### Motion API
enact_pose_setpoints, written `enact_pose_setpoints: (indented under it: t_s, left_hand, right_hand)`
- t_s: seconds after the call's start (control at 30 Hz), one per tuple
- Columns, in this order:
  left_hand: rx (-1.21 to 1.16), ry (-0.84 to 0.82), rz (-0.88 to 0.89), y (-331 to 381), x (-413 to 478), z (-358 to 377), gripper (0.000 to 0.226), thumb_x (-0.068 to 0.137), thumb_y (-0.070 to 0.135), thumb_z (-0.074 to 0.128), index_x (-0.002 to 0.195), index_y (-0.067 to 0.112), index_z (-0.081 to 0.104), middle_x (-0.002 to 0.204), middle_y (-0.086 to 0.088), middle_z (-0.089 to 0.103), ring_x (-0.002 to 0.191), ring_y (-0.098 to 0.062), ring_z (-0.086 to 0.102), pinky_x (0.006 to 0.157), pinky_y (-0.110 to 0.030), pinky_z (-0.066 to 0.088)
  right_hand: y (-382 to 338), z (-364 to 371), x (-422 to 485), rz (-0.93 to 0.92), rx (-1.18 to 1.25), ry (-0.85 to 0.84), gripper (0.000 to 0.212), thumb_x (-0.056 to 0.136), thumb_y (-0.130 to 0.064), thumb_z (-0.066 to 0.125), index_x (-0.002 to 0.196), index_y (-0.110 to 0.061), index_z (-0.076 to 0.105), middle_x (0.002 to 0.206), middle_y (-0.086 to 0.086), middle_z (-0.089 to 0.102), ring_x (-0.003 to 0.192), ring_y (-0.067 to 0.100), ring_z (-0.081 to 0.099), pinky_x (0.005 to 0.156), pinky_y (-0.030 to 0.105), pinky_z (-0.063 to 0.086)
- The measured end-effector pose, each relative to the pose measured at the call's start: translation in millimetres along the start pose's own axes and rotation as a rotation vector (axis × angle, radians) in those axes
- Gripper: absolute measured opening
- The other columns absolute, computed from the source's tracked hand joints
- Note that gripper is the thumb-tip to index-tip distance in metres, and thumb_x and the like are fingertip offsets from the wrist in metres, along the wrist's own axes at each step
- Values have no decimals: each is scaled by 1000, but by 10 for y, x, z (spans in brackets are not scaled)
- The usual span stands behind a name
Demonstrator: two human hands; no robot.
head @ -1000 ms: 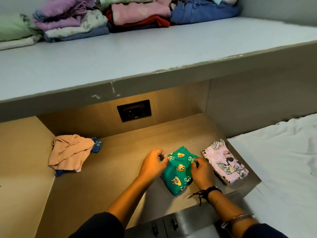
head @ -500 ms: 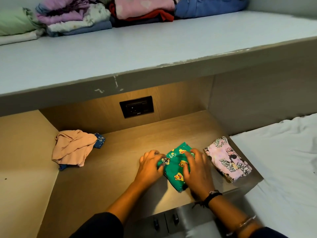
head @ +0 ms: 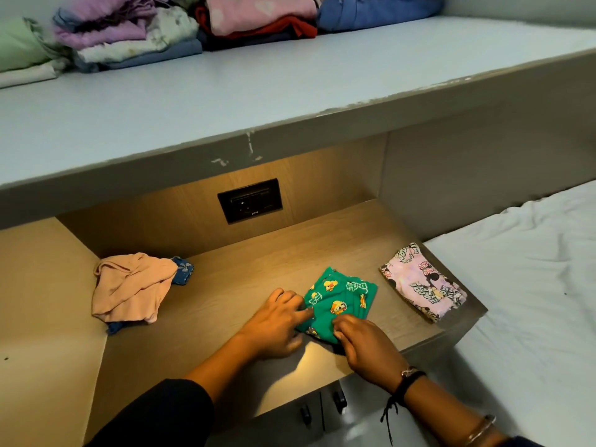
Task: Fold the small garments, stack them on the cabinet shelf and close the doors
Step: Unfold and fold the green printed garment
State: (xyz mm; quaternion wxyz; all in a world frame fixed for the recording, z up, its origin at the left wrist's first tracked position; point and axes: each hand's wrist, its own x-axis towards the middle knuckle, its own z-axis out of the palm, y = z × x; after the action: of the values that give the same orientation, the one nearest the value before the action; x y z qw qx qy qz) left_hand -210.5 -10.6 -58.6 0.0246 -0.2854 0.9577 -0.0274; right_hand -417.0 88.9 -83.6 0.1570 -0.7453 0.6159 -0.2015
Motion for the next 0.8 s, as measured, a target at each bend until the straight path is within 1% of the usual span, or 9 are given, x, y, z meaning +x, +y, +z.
enact_pose_setpoints:
  t_s: [0.1,0.2,0.27,0.33,0.37,0.43,0.57,0.7,0.8]
  left_hand:
    - [-42,-12,46,-56,-127,-59,53,80,54,49,126,29,58,142,-3,44,136,-21,34,112,-43,24]
    - [-347,-57,-46,-68,-180,-53,48,79,41,57,124,26,64,147,4,47,141,-10,31,119,-40,16]
    - [-787,-123,-223,-69,-176,-102,37,79,26,66,115,20,70,124,1,66,117,-5,54,104,-33,39]
    - [-1184,-166,-361,-69,-153,-166,18,80,12,74,97,10,71,92,-3,73,82,-8,65,74,-29,52]
    - [-1302,-157,-419,-72,-139,-173,14,80,7,75,92,8,70,85,-3,73,76,-11,66,69,-28,53]
    - [-1473,-129,-517,-68,-103,-166,14,80,5,76,92,9,69,88,-4,75,81,-17,70,75,-30,57]
    - [-1600,-87,-616,29,0,-130,21,85,8,71,105,7,67,105,-7,75,95,-19,73,80,-27,59]
    - [-1558,45,-823,171,64,-132,29,87,12,71,109,-4,63,101,-15,74,75,-15,75,61,-21,58]
    - [-1528,106,-925,225,108,-76,35,85,17,74,109,-6,63,99,-16,76,84,-24,75,71,-34,63]
  right_hand:
    - [-61,-68,-44,110,281,-10,22,100,-26,41,103,-11,58,103,3,65,90,16,61,77,39,51]
    - [-116,-112,-44,202,470,-14,19,101,-23,40,90,-13,53,80,-3,59,69,1,53,66,32,44]
    - [-131,-142,-11,291,584,23,20,101,-20,40,85,-15,51,76,-5,55,65,-1,51,61,24,41]
    - [-111,-161,29,379,671,63,22,101,-16,39,82,-15,49,75,-1,54,65,4,50,57,17,40]
    - [-89,-158,52,421,704,72,23,101,-14,39,81,-16,49,75,1,54,66,7,51,55,16,41]
    - [-32,-135,94,505,739,88,24,100,-13,38,79,-16,49,76,3,56,69,13,54,57,21,44]
    - [78,-72,166,634,726,111,23,98,-12,40,78,-14,52,78,9,59,74,21,56,64,32,45]
    - [125,-90,267,669,644,176,19,97,-12,45,82,-10,56,84,11,65,80,27,61,70,37,51]
    - [96,-111,309,656,553,236,21,96,-27,49,87,-10,56,85,9,65,81,27,63,72,45,54]
